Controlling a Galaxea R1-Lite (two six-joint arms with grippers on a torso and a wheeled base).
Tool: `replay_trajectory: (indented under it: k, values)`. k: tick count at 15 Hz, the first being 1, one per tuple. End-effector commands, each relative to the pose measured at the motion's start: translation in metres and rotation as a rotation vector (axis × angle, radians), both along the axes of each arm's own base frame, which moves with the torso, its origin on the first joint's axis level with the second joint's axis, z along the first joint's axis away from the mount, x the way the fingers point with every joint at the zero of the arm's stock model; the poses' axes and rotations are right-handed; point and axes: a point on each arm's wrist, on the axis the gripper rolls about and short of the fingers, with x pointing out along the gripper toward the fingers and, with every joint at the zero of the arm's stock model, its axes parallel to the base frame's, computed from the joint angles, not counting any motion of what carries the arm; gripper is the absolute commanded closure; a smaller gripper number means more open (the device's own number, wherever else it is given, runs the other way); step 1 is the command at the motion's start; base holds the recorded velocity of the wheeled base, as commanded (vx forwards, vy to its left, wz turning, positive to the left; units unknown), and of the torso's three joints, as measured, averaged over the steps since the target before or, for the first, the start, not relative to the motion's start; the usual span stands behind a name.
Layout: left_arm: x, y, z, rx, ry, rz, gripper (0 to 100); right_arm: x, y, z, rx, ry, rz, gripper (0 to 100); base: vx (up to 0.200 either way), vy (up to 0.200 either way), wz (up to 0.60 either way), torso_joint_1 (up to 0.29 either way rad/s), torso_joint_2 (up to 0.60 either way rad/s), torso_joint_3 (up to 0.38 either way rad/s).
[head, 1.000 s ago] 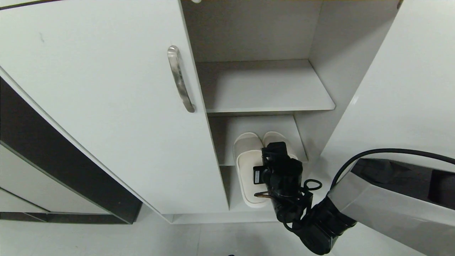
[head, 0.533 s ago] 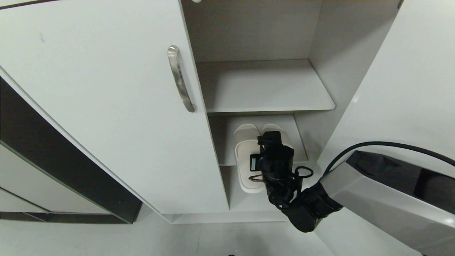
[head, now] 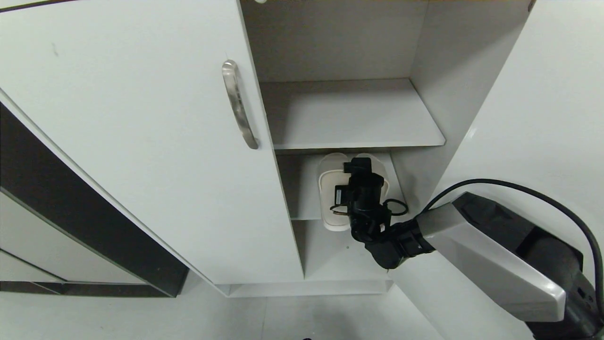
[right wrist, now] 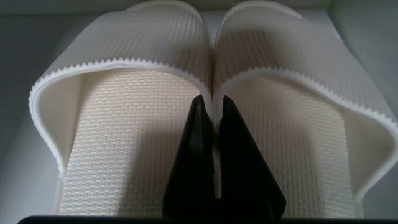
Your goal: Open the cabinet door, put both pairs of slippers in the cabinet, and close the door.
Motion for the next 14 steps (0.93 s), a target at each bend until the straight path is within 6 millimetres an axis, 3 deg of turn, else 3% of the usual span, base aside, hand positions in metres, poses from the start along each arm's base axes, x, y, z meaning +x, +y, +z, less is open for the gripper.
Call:
replay_trajectory:
  k: [1,5,8,10,12,13,14]
  values:
    - [0.000,0.000,0.000,0.000,0.000,0.001,100,0.004,0.001,-0.007,-0.005,0.006,-0.003,0,0.000,0.000,0.00,0.000,0.00,0.000]
    - [0.000,0.000,0.000,-0.002,0.001,0.003,100,-0.011,-0.002,0.001,-0.007,0.017,0.005,0,0.000,0.000,0.00,0.000,0.00,0.000]
    - [0.000,0.000,0.000,-0.009,0.001,0.001,100,-0.058,-0.008,0.020,0.010,-0.004,0.094,0,0.000,0.000,0.00,0.000,0.00,0.000]
    - [0.000,0.000,0.000,-0.029,0.000,0.001,100,-0.101,-0.017,0.031,0.012,-0.009,0.215,0,0.000,0.000,0.00,0.000,0.00,0.000]
    - [0.000,0.000,0.000,-0.029,0.000,0.001,100,-0.126,-0.026,0.034,0.003,0.002,0.253,0,0.000,0.000,0.00,0.000,0.00,0.000]
    - [0.000,0.000,0.000,-0.029,0.000,0.003,100,-0.140,-0.031,0.038,0.012,-0.010,0.286,100,0.000,0.000,0.00,0.000,0.00,0.000]
    - [0.000,0.000,0.000,-0.029,0.000,0.003,100,-0.155,-0.035,0.039,0.010,-0.006,0.313,100,0.000,0.000,0.00,0.000,0.00,0.000]
